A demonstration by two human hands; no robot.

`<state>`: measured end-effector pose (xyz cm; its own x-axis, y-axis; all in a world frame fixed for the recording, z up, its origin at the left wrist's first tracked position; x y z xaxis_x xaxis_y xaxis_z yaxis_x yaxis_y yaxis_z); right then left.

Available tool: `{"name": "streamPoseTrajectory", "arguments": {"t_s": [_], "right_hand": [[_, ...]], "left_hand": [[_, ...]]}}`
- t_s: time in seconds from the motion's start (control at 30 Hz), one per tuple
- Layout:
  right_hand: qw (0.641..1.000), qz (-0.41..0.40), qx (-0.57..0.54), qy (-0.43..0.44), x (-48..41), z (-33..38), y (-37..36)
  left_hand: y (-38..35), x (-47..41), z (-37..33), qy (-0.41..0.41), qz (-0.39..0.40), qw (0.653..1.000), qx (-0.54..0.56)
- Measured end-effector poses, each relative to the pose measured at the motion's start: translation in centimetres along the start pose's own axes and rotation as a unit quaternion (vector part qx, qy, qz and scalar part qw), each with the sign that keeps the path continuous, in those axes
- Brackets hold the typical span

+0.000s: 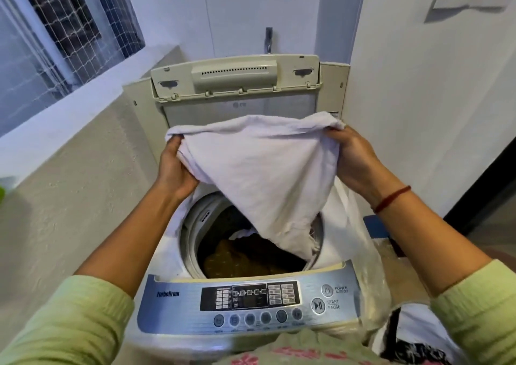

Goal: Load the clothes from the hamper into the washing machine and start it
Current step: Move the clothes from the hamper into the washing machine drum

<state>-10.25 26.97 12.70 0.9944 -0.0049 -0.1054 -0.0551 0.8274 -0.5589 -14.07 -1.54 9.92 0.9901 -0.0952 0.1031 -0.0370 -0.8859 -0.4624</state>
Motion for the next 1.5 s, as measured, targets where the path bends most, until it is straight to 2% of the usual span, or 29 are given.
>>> {"name": "streamPoseTrajectory", "arguments": {"t_s": [0.07, 0.1, 0.13, 0.17, 0.23, 0.33, 0.4, 0.53, 0.57, 0.6, 0.67, 0.73, 0.77, 0.8, 0.83, 0.87, 0.9, 0.93, 0.97, 1.0, 1.07, 1.1, 1.13, 1.17, 1.27, 1.3, 1.37, 1.43, 1.5], "right_hand": [[0.995, -0.089, -0.029, 0.019, -0.6, 0.7, 1.0], [0.988, -0.133, -0.074, 0.018, -0.9, 1.0, 1.7], [0.979, -0.173, -0.105, 0.022, -1.0, 1.3, 2.4], [0.970, -0.204, -0.129, 0.028, -1.0, 1.5, 3.0], [0.952, -0.266, -0.149, 0.038, -1.3, 1.7, 4.9], [0.929, -0.319, -0.174, 0.068, -1.7, 2.1, 7.6], [0.920, -0.342, -0.179, 0.070, -1.6, 2.4, 8.8], [0.920, -0.364, -0.136, -0.047, -0.2, 1.7, 9.2], [0.923, -0.358, -0.115, -0.077, 0.0, 1.1, 9.1], [0.932, -0.334, -0.094, -0.101, 0.2, 0.4, 8.9], [0.948, -0.269, -0.022, -0.170, 0.2, -1.2, 8.9], [0.945, -0.121, 0.151, -0.262, 0.9, -2.9, 7.8], [0.904, -0.032, 0.301, -0.302, 1.4, -3.5, 6.9], [0.822, 0.040, 0.476, -0.310, 1.6, -3.9, 6.1], [0.729, 0.076, 0.629, -0.260, 1.3, -4.2, 5.7], [0.687, 0.074, 0.702, -0.171, 0.9, -4.0, 4.5], [0.722, 0.065, 0.685, -0.080, 0.6, -3.6, 3.1], [0.797, 0.068, 0.600, -0.014, 0.7, -3.1, 1.2], [0.861, 0.091, 0.500, 0.036, 0.8, -2.6, -0.5], [0.890, 0.121, 0.435, 0.061, 0.8, -2.4, -2.0], [0.892, 0.181, 0.410, 0.065, 0.8, -2.6, -3.5], [0.892, 0.198, 0.404, 0.041, 0.8, -2.9, -3.6], [0.893, 0.204, 0.401, 0.006, 1.0, -3.2, -3.5], [0.887, 0.207, 0.412, -0.017, 1.2, -3.4, -3.0], [0.872, 0.190, 0.451, -0.020, 1.3, -3.8, -1.4], [0.872, 0.186, 0.452, -0.015, 1.3, -3.8, -1.2], [0.880, 0.181, 0.440, -0.014, 1.4, -3.6, -0.9], [0.885, 0.185, 0.426, -0.017, 1.4, -3.5, -1.0], [0.900, 0.167, 0.403, -0.006, 1.3, -3.1, -0.9]], "left_hand": [[0.2, -0.6, -0.3, -0.086, -0.087, 0.987, -0.107], [0.3, -0.7, -0.7, -0.156, -0.108, 0.951, -0.245], [0.5, -0.9, -1.0, -0.210, -0.091, 0.891, -0.393], [0.5, -1.0, -0.9, -0.219, -0.043, 0.834, -0.504], [0.6, -0.7, -0.6, -0.090, 0.085, 0.788, -0.603], [1.5, 0.2, 0.2, 0.145, 0.236, 0.754, -0.596], [2.4, 0.4, 0.7, 0.165, 0.258, 0.759, -0.575], [3.9, -0.5, 1.9, 0.099, 0.161, 0.893, -0.409], [3.8, -0.8, 1.8, 0.052, 0.120, 0.908, -0.398], [3.5, -1.1, 1.4, -0.011, 0.080, 0.896, -0.437], [2.1, -1.2, -0.3, -0.157, 0.022, 0.814, -0.559], [-0.9, -0.7, -2.2, -0.234, 0.041, 0.737, -0.633], [-2.5, -0.3, -2.9, -0.247, 0.067, 0.700, -0.667], [-4.1, -0.1, -3.4, -0.246, 0.092, 0.662, -0.702], [-5.5, -0.1, -3.7, -0.230, 0.114, 0.625, -0.737], [-6.8, -0.2, -3.7, -0.200, 0.141, 0.598, -0.763], [-7.9, -0.1, -3.7, -0.163, 0.175, 0.585, -0.775], [-8.9, 0.1, -3.4, -0.131, 0.220, 0.594, -0.763], [-10.0, 0.6, -3.0, -0.099, 0.273, 0.626, -0.723], [-10.8, 1.1, -2.6, -0.065, 0.320, 0.673, -0.664], [-11.9, 2.1, -2.4, 0.001, 0.364, 0.763, -0.534], [-11.9, 2.1, -2.5, 0.010, 0.369, 0.784, -0.499], [-11.3, 1.9, -2.5, 0.002, 0.368, 0.780, -0.506], [-10.4, 1.7, -2.3, -0.006, 0.374, 0.750, -0.546], [-5.4, 1.1, 0.5, 0.080, 0.373, 0.584, -0.717], [-3.7, 0.9, 1.7, 0.114, 0.369, 0.553, -0.738], [-1.6, 0.8, 3.4, 0.135, 0.377, 0.551, -0.732], [-0.7, 0.3, 2.9, 0.071, 0.338, 0.581, -0.737], [-0.2, -0.7, 1.3, -0.022, 0.248, 0.598, -0.762]]}}
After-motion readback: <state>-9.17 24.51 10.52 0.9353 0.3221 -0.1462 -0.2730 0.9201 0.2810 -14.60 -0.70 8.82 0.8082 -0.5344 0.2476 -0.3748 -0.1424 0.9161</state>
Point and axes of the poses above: each hand's wrist, its own x-axis away from the middle knuckle, its own y-axis out of the back of the hand, z = x × y, the point moved 2 cm from there along -x, towards the middle knuckle, and after that the axes turned 8 degrees about -x, right-handed, at the moved point
